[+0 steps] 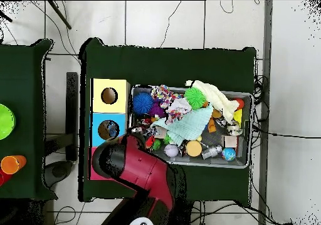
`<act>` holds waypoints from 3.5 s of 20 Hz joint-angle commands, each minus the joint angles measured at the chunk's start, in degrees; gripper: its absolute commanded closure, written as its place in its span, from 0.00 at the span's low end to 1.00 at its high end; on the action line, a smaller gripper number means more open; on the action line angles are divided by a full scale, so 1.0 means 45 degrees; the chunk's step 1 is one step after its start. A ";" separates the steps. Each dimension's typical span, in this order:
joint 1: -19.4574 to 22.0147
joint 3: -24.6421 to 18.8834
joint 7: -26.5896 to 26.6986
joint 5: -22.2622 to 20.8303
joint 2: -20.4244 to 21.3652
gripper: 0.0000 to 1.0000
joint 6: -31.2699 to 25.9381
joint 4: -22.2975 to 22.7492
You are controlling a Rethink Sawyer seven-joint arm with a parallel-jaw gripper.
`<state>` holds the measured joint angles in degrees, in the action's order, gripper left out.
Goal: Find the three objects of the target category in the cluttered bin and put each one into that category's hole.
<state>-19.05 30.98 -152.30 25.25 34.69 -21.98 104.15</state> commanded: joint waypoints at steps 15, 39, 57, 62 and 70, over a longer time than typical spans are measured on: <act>-0.1161 -0.1142 -0.2485 0.0267 -0.0525 1.00 -0.2250 -0.0286; -0.2219 -0.0407 -0.4156 0.1019 -0.1267 1.00 -0.3624 -0.1268; -0.1112 -0.0477 -0.1006 -0.0062 -0.0773 1.00 -0.3079 -0.1037; -0.0891 -0.0472 -0.0446 -0.0482 -0.0717 1.00 -0.2750 -0.1029; -0.0528 -0.0704 -0.0223 -0.0987 -0.0407 1.00 -0.2922 -0.0967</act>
<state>-23.34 33.68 -152.54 23.48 32.19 -32.08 100.89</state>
